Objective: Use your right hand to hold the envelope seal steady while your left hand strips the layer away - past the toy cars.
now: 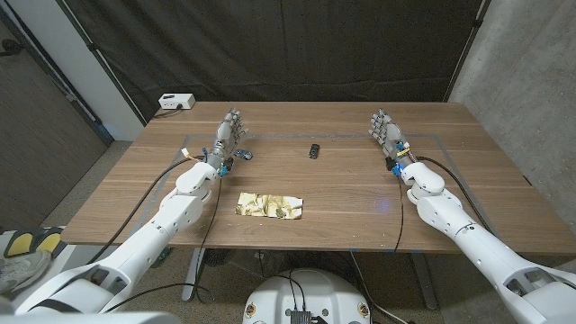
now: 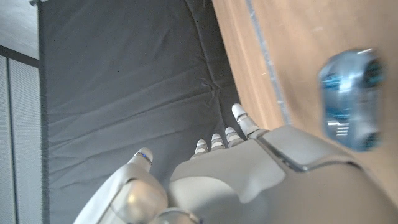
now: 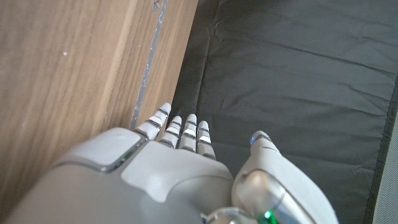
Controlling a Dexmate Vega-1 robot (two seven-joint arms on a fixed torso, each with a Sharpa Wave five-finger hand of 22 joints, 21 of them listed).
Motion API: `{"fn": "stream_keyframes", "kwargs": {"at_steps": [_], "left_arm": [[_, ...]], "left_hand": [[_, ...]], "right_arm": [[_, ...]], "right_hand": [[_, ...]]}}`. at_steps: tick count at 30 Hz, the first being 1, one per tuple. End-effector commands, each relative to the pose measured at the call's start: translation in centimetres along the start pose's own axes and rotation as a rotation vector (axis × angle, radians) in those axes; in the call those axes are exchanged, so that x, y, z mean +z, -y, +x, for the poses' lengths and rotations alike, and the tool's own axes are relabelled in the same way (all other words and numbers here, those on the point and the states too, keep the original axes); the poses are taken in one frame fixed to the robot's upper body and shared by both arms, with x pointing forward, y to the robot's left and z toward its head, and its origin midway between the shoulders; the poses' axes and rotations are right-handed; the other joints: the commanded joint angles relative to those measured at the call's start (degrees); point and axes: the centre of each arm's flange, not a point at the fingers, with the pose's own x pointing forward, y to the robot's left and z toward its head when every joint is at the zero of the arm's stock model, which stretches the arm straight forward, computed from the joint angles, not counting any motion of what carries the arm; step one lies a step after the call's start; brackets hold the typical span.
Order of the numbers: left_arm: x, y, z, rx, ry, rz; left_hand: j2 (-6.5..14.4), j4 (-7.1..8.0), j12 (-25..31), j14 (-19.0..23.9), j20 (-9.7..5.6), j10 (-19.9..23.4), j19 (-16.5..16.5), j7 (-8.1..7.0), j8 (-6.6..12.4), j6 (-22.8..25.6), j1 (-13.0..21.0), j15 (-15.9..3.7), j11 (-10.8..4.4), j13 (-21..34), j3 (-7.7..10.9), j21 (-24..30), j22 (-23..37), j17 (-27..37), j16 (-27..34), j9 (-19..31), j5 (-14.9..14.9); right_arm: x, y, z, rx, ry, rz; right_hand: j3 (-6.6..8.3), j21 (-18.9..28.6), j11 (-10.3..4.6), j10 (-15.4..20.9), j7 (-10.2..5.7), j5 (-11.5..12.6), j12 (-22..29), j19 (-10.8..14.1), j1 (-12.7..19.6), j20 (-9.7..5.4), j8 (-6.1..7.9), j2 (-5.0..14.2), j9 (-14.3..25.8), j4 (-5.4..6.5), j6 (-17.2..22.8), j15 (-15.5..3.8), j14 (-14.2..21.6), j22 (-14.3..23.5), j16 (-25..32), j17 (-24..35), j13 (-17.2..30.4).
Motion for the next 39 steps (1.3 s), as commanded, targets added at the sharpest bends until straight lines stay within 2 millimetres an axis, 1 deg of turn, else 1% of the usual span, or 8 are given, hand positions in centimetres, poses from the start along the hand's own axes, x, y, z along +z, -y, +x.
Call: {"fn": "stream_keyframes", "kwargs": {"at_steps": [1,6,9,15,18,22,34,39], "left_arm": [[2.6,1.0,2.3,-0.043,0.041,0.026],[3.2,1.8,2.3,-0.031,0.058,0.027],[3.3,2.3,2.1,-0.022,0.057,0.034],[3.5,2.9,1.2,-0.003,0.039,0.044],[3.7,3.2,0.7,-0.006,0.033,0.053],[4.0,3.4,0.0,-0.006,0.028,0.061],[4.7,3.1,-1.8,-0.019,-0.001,0.074],[5.2,2.9,-2.6,-0.037,-0.027,0.102]], "left_hand": [[2.6,0.09,0.5,-15.9,-0.15,-13.7,-19.0,-0.49,0.47,-14.9,-0.2,-1.35,-0.11,0.2,0.07,0.4,0.3,0.1,0.4,0.1,0.2],[2.4,0.01,0.7,-15.2,0.24,-13.2,-18.8,-0.74,0.73,-14.4,-0.1,-0.50,0.21,0.2,-0.20,0.3,0.3,0.1,0.7,0.1,0.3],[2.3,-0.14,1.2,-14.1,2.30,-11.9,-17.9,-1.63,1.18,-13.2,0.0,0.44,1.01,0.2,-0.54,0.4,0.3,0.1,1.0,0.2,0.4],[2.2,-0.47,2.3,-11.5,6.40,-8.5,-17.6,-2.13,1.85,-10.5,0.5,3.36,2.60,0.4,-1.01,0.0,0.3,0.1,1.6,0.3,0.5],[2.1,-0.64,2.5,-10.7,7.49,-7.5,-17.7,-2.20,1.91,-9.7,0.8,4.47,2.80,0.5,-1.16,-0.3,0.4,0.2,1.7,0.3,0.5],[2.1,-0.76,2.7,-10.4,7.92,-6.6,-17.9,-1.94,2.10,-8.7,1.0,4.60,3.16,0.6,-1.24,-0.6,0.4,0.2,1.7,0.4,0.5],[2.1,-1.52,3.1,-8.4,8.67,-4.6,-16.7,-1.30,2.76,-5.3,2.2,5.53,3.74,0.7,-1.02,-0.8,0.4,0.3,1.9,0.5,0.2],[2.2,-1.90,3.3,-7.4,8.92,-3.7,-16.2,-1.27,2.90,-4.2,2.9,5.74,3.67,0.7,-0.73,-0.9,0.4,0.3,2.1,0.5,0.0]], "right_arm": [[-1.1,0.9,1.5,0.000,-0.029,-0.009],[-0.5,1.6,2.3,0.016,-0.015,-0.027],[0.0,1.9,2.4,0.015,0.001,-0.047],[0.6,1.6,1.4,0.015,0.043,-0.097],[1.0,1.2,0.6,0.020,0.059,-0.133],[1.5,0.5,-0.6,0.035,0.080,-0.188],[3.0,-1.6,-3.0,0.105,0.122,-0.353],[3.4,-2.7,-3.9,0.142,0.138,-0.434]], "right_hand": [[0.06,0.1,0.04,0.3,-0.01,0.3,0.2,0.3,0.6,0.14,0.19,-0.56,0.2,-0.31,0.2,0.10,0.4,0.1,0.3,0.2,0.1],[-0.08,0.0,0.36,0.3,0.15,0.2,0.2,0.2,0.8,0.45,0.18,-1.12,0.2,-0.82,0.0,0.53,0.3,0.1,0.3,0.2,0.1],[-0.10,0.0,0.37,0.4,0.19,0.2,0.3,0.4,1.0,0.66,0.23,-1.37,0.2,-1.14,0.0,0.81,0.6,0.1,0.4,0.2,0.1],[0.41,0.1,1.46,2.4,0.80,0.1,1.0,2.0,2.9,1.31,1.01,-1.68,0.2,-3.09,1.6,1.94,2.7,0.0,0.9,0.2,0.2],[0.91,0.3,2.30,4.5,0.92,0.1,1.7,3.4,4.4,1.81,1.40,-1.69,0.3,-4.58,3.0,2.31,5.0,0.0,1.3,0.3,0.3],[1.12,0.4,2.68,5.2,0.68,0.2,1.8,4.1,5.2,2.25,1.57,-1.80,0.3,-5.39,3.8,2.65,6.2,0.1,1.4,0.3,0.3],[2.14,-0.2,1.07,4.8,-0.43,0.5,1.5,3.5,7.8,3.75,1.48,-1.52,0.4,-7.54,4.2,3.71,6.5,0.2,0.9,0.3,0.4],[2.57,-0.4,1.20,4.7,-0.80,0.5,1.4,3.3,8.7,4.00,1.45,-1.26,0.4,-8.21,4.3,3.93,6.3,0.2,0.7,0.4,0.4]]}}
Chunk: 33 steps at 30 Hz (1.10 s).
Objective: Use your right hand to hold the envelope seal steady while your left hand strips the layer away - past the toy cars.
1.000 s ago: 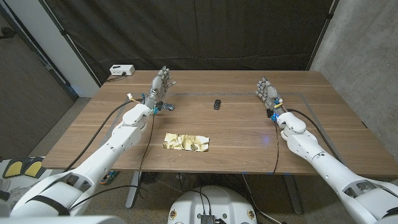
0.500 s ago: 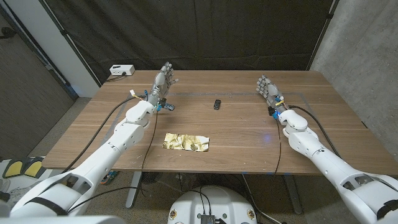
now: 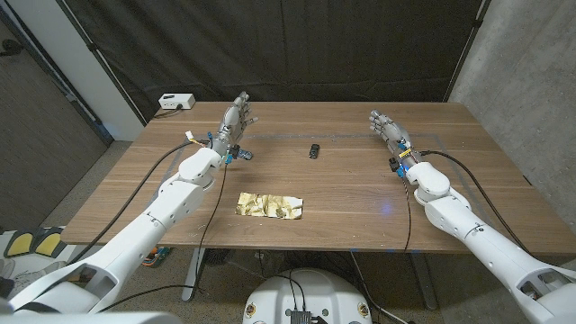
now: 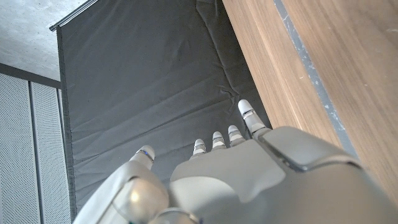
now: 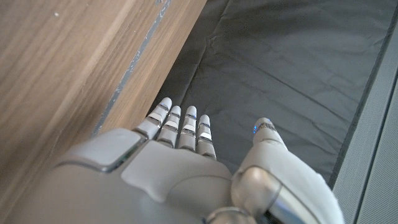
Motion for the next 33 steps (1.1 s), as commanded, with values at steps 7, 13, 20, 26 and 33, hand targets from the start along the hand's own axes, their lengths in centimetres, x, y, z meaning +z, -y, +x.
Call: {"fn": "stream_keyframes", "kwargs": {"at_steps": [7,13,20,26,33], "left_arm": [[1.3,-0.8,-2.6,-0.047,-0.061,0.052],[1.5,-1.4,-3.5,-0.057,-0.078,0.059],[1.7,-2.0,-4.8,-0.062,-0.112,0.078],[2.0,-2.6,-6.1,-0.064,-0.133,0.095],[2.3,-3.1,-7.5,-0.064,-0.118,0.117]], "left_hand": [[1.4,-0.92,0.8,-5.9,1.29,-1.7,-15.3,1.20,0.67,-2.2,1.6,1.31,1.02,0.3,0.70,-0.3,0.1,0.3,0.8,0.3,-0.6],[1.4,-1.11,1.0,-5.1,1.35,-0.7,-14.6,1.25,0.60,-1.6,2.1,1.54,1.38,0.3,0.93,-0.3,0.1,0.3,1.0,0.3,-0.9],[1.4,-1.28,1.1,-4.7,0.97,-0.2,-14.1,1.40,0.64,-0.9,2.5,1.65,1.52,0.3,1.11,-0.3,0.1,0.3,0.9,0.2,-1.1],[1.4,-1.35,1.0,-4.7,0.86,-0.1,-14.0,1.44,0.57,-0.8,2.6,1.82,1.74,0.3,1.16,-0.4,0.1,0.4,0.9,0.2,-1.2],[1.6,-1.70,1.1,-3.1,1.01,0.9,-12.9,1.36,0.69,0.5,3.4,1.83,1.55,0.3,1.63,-0.4,0.1,0.4,1.2,0.3,-1.7]], "right_arm": [[2.9,-3.6,-2.8,0.109,0.068,-0.246],[3.6,-4.9,-3.7,0.133,0.087,-0.306],[4.1,-6.3,-4.8,0.139,0.105,-0.362],[4.5,-7.3,-5.9,0.134,0.129,-0.420],[5.1,-8.4,-7.3,0.130,0.152,-0.497]], "right_hand": [[0.72,-0.3,-0.51,0.6,-0.78,0.4,0.0,-0.2,2.2,0.65,0.21,0.36,0.1,-1.51,0.5,0.72,0.6,0.2,0.0,0.1,0.1],[0.89,-0.3,-0.59,1.2,-0.90,0.3,0.2,0.1,2.8,0.83,0.44,0.38,0.2,-1.95,1.4,0.62,1.3,0.3,0.2,0.1,0.2],[0.96,-0.4,-0.55,1.5,-0.91,0.2,0.3,0.2,3.2,0.95,0.44,0.34,0.2,-2.22,1.7,0.47,1.5,0.3,0.2,0.1,0.2],[1.00,-0.4,-0.80,1.9,-1.14,0.1,0.4,0.3,3.5,1.20,0.55,0.26,0.2,-2.45,2.2,0.14,1.8,0.3,0.2,0.1,0.2],[1.04,-0.4,-1.17,2.2,-1.26,-0.1,0.4,0.6,3.9,1.50,0.68,0.12,0.2,-2.72,2.8,-0.18,2.2,0.4,0.2,0.1,0.2]]}}
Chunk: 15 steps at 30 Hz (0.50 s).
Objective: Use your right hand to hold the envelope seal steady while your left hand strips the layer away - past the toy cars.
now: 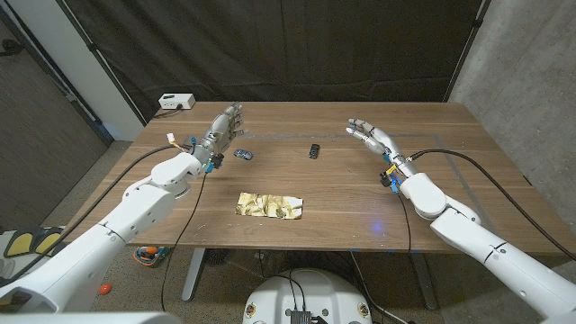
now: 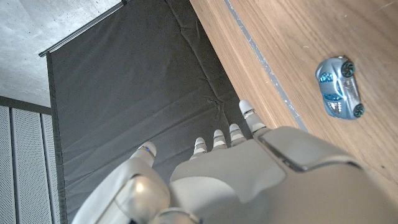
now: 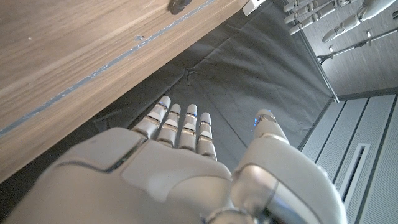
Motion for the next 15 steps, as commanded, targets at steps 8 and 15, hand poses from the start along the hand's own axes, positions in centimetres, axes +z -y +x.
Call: {"fn": "stream_keyframes", "kwargs": {"at_steps": [8,15], "left_arm": [[0.4,-1.2,-4.1,0.038,0.004,0.078],[1.2,-2.2,-5.4,0.030,-0.011,0.192]], "left_hand": [[1.4,-2.14,0.7,0.9,0.22,3.4,-12.6,0.34,0.12,2.3,4.3,0.78,0.24,0.4,2.60,-1.0,0.1,0.2,1.3,0.4,-2.1],[0.2,-5.38,1.7,6.2,-0.08,7.2,-8.7,1.08,0.97,6.5,8.4,-0.54,0.31,0.8,4.36,-0.5,0.2,0.6,2.8,0.5,-3.0]], "right_arm": [[2.5,-2.3,-2.8,-0.004,0.022,-0.182],[2.7,-3.2,-3.4,-0.007,0.014,-0.236]], "right_hand": [[0.29,-0.2,-0.48,0.9,-0.14,-0.1,0.3,0.7,1.4,0.71,0.19,-0.31,0.2,-0.69,0.8,-0.95,0.9,0.1,0.2,0.1,0.2],[0.05,0.0,-0.87,1.6,-0.35,-0.2,0.4,1.8,2.0,1.08,0.14,-1.17,0.2,-1.06,1.4,-1.89,2.8,0.2,0.6,0.2,0.2]]}}
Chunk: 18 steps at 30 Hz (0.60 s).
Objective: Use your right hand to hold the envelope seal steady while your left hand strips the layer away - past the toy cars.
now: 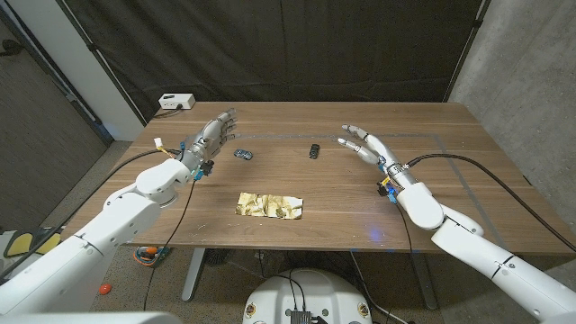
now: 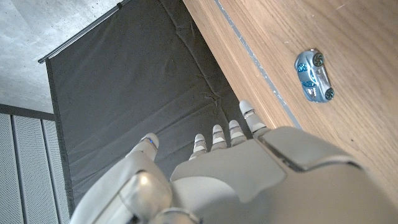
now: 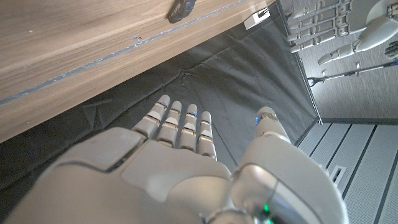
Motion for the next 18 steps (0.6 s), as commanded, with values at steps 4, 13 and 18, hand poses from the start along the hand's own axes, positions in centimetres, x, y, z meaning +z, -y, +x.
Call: {"fn": "stream_keyframes", "kwargs": {"at_steps": [4,13,18], "left_arm": [[1.3,-1.8,-2.7,-0.006,-0.014,0.188],[2.2,-3.0,-3.7,-0.044,-0.019,0.328],[2.6,-3.5,-4.2,-0.049,-0.068,0.362]], "left_hand": [[-1.0,-3.03,1.1,3.0,-0.04,2.8,-8.3,0.64,1.03,3.4,3.6,-0.99,-0.16,0.5,1.34,0.1,0.3,0.6,1.1,0.3,-0.3],[-1.3,-5.61,0.6,-0.4,0.32,2.1,-10.7,0.87,0.61,3.8,6.8,-0.99,-0.49,0.9,2.71,-1.3,0.4,1.1,-0.4,0.3,-0.3],[-1.6,-5.93,0.4,-0.8,0.42,1.9,-11.1,0.93,0.43,3.6,7.1,-1.02,-0.37,0.9,2.75,-1.6,0.4,1.2,-0.5,0.4,-0.4]], "right_arm": [[1.3,-1.7,-1.3,-0.007,0.000,-0.105],[1.8,-3.4,-1.6,0.008,0.002,-0.158],[2.1,-4.3,-2.0,0.026,0.004,-0.182]], "right_hand": [[-0.18,0.3,-0.18,1.1,-0.13,-0.1,0.4,1.0,1.0,0.04,0.17,-0.66,0.2,-0.54,1.0,-0.73,1.6,0.2,0.4,0.2,0.2],[-0.32,0.6,-0.42,2.3,-0.46,0.1,0.7,1.9,1.9,-0.04,0.25,-1.31,0.3,-0.74,1.8,-1.33,3.0,0.4,0.6,0.3,0.2],[-0.46,0.6,-0.73,2.7,-0.69,0.2,0.8,2.1,2.2,-0.01,0.34,-1.70,0.3,-0.79,2.4,-1.51,3.3,0.4,0.5,0.3,0.2]]}}
